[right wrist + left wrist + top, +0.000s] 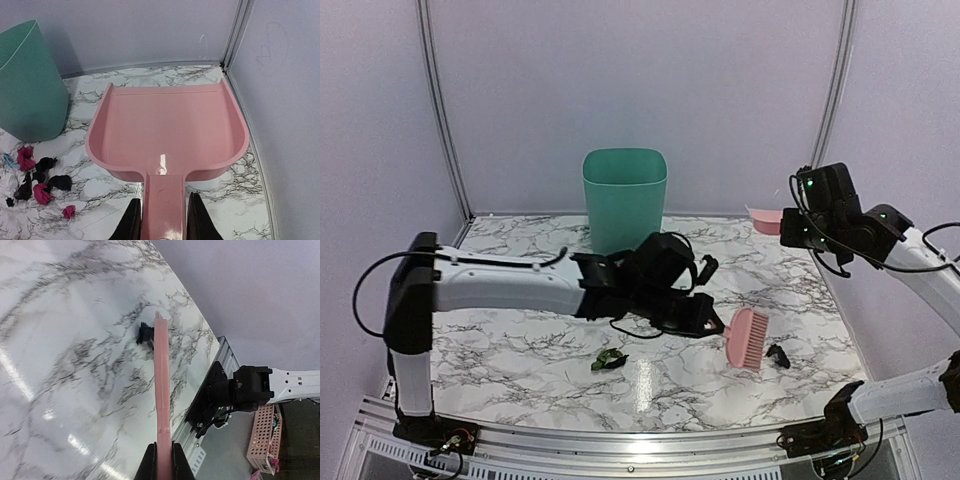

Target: Sweep away the paper scraps from the table

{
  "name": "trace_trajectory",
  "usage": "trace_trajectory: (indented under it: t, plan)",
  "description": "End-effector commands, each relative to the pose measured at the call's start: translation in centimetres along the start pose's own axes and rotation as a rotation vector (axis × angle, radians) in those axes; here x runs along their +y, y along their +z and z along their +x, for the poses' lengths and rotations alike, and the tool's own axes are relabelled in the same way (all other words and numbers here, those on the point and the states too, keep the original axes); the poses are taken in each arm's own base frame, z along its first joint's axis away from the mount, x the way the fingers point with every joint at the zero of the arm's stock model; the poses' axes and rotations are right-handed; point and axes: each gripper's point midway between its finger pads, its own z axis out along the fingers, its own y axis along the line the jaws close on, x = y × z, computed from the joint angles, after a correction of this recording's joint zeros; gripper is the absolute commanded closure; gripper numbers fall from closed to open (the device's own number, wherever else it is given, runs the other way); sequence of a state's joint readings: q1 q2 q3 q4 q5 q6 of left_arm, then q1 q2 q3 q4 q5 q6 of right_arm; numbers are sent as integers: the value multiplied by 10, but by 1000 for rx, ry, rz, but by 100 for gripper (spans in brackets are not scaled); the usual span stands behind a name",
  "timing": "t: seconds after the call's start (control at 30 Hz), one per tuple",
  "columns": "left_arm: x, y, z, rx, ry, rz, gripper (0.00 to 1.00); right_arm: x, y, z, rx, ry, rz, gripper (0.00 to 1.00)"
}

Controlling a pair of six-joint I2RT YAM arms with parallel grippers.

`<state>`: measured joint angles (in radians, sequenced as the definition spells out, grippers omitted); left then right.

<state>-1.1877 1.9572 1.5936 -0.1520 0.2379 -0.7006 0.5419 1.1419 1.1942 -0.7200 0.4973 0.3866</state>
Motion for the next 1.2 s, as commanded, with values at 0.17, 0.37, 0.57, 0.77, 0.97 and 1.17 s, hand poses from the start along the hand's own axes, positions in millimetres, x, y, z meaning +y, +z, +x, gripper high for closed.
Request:
trace_trajectory:
  t: [0.17,0.37,0.57,0.77,0.97,1.17]
  plan:
    - [-58,130,-4,75,-164,409,100,-27,-21,-3,-57,29,48,100]
    - [-44,189,12,158,-312,480,100,-27,-17,4,-41,28,49,100]
    - [45,167,23,122,-382,138,100,-26,-6,16,-5,5,68,100]
    - [82,96,30,123,-261,-70,100,-13,3,22,25,-9,22,100]
    - [145,22,57,145,-132,-355,100,1,9,32,72,-39,-42,100]
    - [141,-57,52,103,-10,-434,100,35,11,64,208,-162,-239,100]
